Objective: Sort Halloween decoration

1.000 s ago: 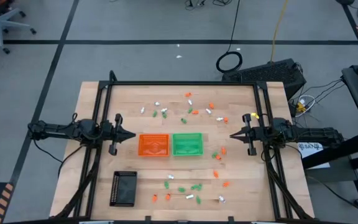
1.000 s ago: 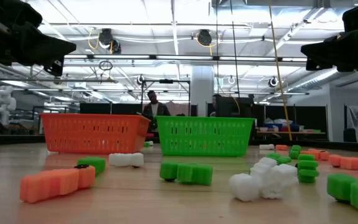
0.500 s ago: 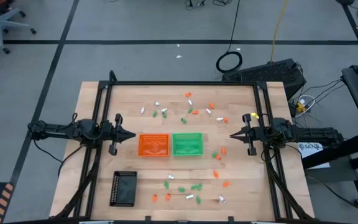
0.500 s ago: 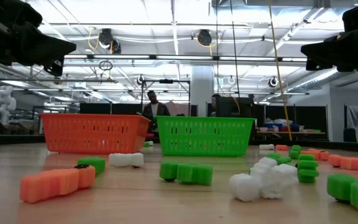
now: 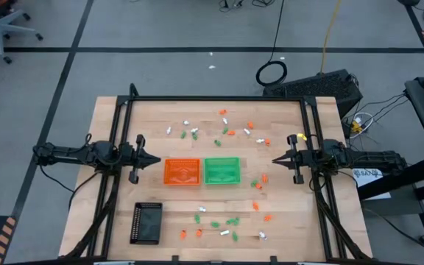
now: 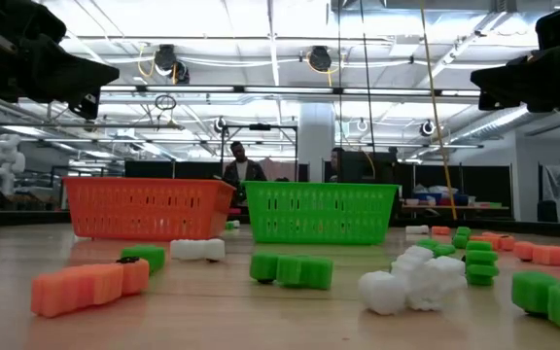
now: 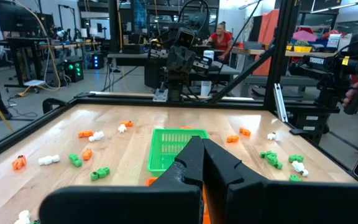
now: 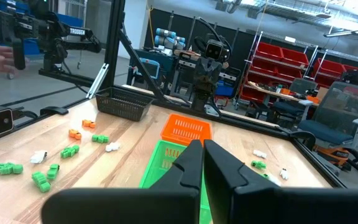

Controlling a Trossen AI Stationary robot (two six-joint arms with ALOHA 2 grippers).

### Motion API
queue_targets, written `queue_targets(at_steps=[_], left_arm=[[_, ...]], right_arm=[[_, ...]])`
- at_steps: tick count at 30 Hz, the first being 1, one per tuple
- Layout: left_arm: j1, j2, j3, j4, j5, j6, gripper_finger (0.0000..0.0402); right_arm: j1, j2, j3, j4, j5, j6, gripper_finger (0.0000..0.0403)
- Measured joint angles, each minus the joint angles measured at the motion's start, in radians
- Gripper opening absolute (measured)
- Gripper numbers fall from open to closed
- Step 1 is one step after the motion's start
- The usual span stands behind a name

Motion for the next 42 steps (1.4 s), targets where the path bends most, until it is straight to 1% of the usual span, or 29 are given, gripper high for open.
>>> queue_targets(at_steps=[25, 27, 29, 33, 36, 42], left_arm=[[0.0, 0.0, 0.0, 0.0, 0.0, 0.003, 0.0001], [0.0, 0.0, 0.0, 0.0, -0.001, 0.043, 0.0001], [0.0, 0.0, 0.0, 0.0, -0.004, 0.105, 0.0001], [0.0, 0.0, 0.0, 0.0, -0.005, 0.129, 0.0001], [0.0, 0.0, 0.0, 0.0, -0.005, 0.129, 0.0001], [0.0, 0.0, 0.0, 0.01, -0.012, 0.128, 0.0001]], right_arm=[[0.0, 0.0, 0.0, 0.014, -0.005, 0.008, 0.0], [0.0, 0.0, 0.0, 0.012, 0.001, 0.031, 0.0], [0.0, 0.0, 0.001, 0.015, 0.039, 0.019, 0.0], [0.0, 0.004, 0.034, 0.0, 0.05, 0.034, 0.0], [0.0, 0.016, 0.069, -0.035, 0.049, 0.086, 0.0], [0.0, 0.071, 0.155, -0.089, 0.049, 0.158, 0.0]])
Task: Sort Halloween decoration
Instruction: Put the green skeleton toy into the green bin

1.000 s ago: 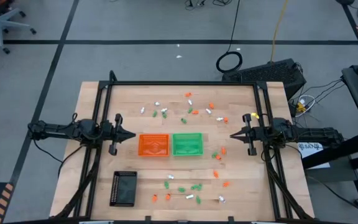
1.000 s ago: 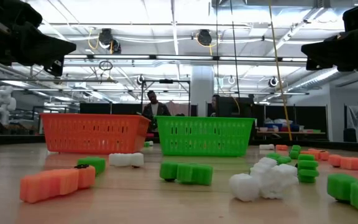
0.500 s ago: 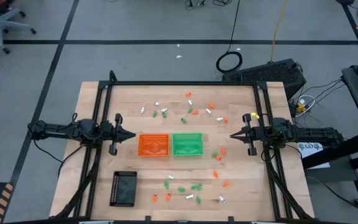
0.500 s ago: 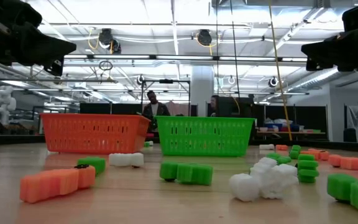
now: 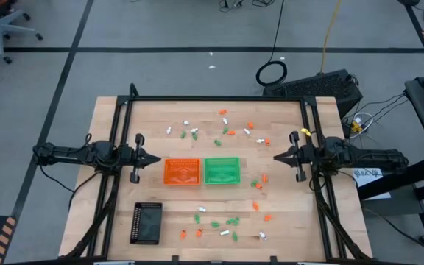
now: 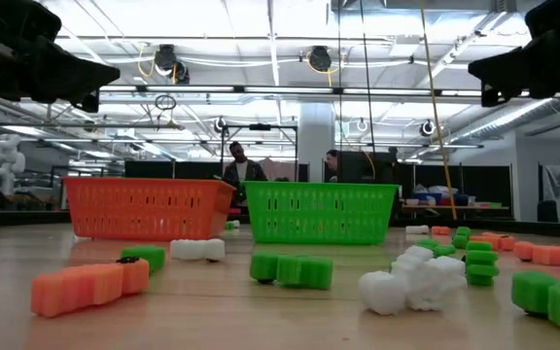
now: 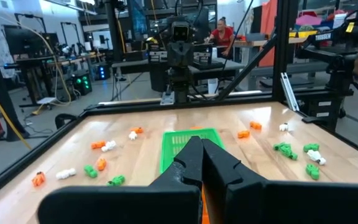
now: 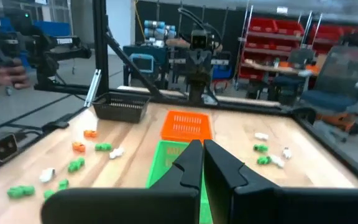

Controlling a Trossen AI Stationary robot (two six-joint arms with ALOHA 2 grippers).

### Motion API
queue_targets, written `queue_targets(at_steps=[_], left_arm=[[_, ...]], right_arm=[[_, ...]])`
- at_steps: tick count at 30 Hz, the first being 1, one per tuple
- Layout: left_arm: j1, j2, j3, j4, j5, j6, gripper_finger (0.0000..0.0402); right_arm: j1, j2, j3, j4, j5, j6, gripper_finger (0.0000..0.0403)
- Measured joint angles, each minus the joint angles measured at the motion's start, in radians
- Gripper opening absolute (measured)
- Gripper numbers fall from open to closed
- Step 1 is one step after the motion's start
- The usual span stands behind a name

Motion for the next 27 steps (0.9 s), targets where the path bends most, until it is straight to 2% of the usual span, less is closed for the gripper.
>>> queue_targets(at_steps=[9, 13, 16, 22, 27], left_arm=[[0.0, 0.0, 0.0, 0.008, -0.002, 0.002, 0.0001], [0.0, 0.0, 0.0, 0.013, -0.106, -0.002, 0.0001], [0.001, 0.003, 0.0, 0.013, -0.115, -0.002, 0.0001], [0.0, 0.003, 0.0, 0.005, -0.079, -0.079, 0.0001], [0.0, 0.005, 0.0, -0.011, 0.009, -0.083, 0.0001]], right_arm=[[0.0, 0.141, 0.173, -0.068, 0.0, 0.064, 0.0], [0.0, 0.225, 0.3, -0.178, 0.003, 0.064, 0.0], [0.0, 0.297, 0.399, -0.226, 0.004, 0.078, 0.0], [0.0, 0.455, 0.583, -0.313, 0.009, 0.152, 0.0], [0.0, 0.604, 0.722, -0.425, 0.06, 0.15, 0.0]])
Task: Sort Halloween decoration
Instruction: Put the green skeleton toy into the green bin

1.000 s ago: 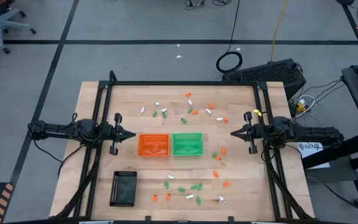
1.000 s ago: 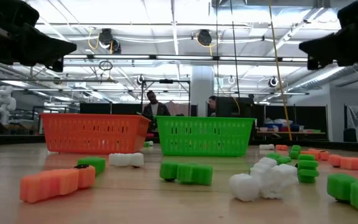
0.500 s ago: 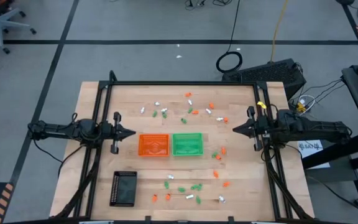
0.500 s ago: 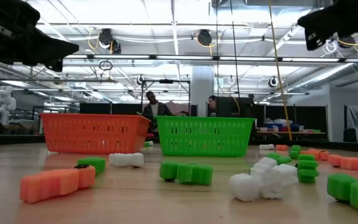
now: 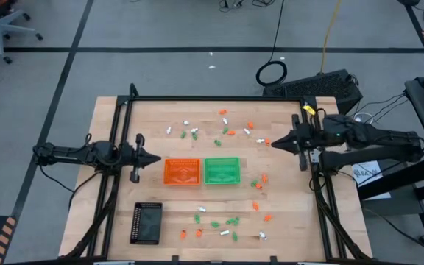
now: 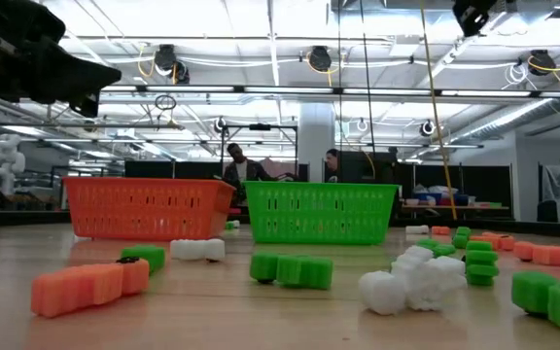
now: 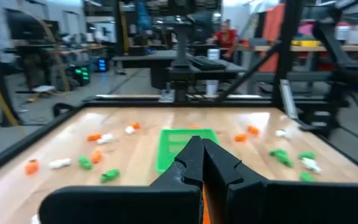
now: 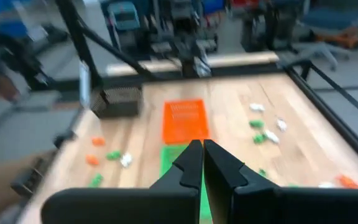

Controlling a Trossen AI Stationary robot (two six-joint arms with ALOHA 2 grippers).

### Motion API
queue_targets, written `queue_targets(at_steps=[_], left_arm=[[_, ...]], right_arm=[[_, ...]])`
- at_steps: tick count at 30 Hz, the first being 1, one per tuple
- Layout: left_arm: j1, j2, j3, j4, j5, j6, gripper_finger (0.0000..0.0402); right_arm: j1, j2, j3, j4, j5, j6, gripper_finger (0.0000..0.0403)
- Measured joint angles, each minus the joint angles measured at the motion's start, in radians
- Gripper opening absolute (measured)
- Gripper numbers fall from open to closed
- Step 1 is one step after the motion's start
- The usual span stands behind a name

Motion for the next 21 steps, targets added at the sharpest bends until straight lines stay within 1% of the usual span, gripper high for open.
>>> queue_targets(at_steps=[4, 8, 11, 15, 17, 21], left_arm=[[0.0, 0.0, 0.0, -0.003, 0.014, -0.024, 0.0001], [0.0, 0.0, 0.0, -0.003, 0.015, -0.024, 0.0001], [0.0, 0.0, 0.0, -0.004, 0.014, -0.024, 0.0001], [0.0, 0.0, 0.0, -0.007, 0.029, -0.05, 0.0001], [0.0, 0.0, 0.0, -0.008, 0.031, -0.075, 0.0001], [0.0, 0.001, 0.0, -0.008, 0.031, -0.076, 0.0001]], right_arm=[[0.0, 0.096, 0.07, -0.073, 0.049, -0.044, 0.0], [0.0, 0.162, 0.098, -0.111, 0.074, -0.072, 0.0], [0.0, 0.194, 0.098, -0.147, 0.082, -0.08, 0.0], [0.001, 0.22, 0.09, -0.17, 0.172, -0.063, 0.0], [0.0, 0.226, 0.072, -0.174, 0.199, -0.052, 0.0], [0.0, 0.235, 0.046, -0.189, 0.201, -0.038, 0.0]])
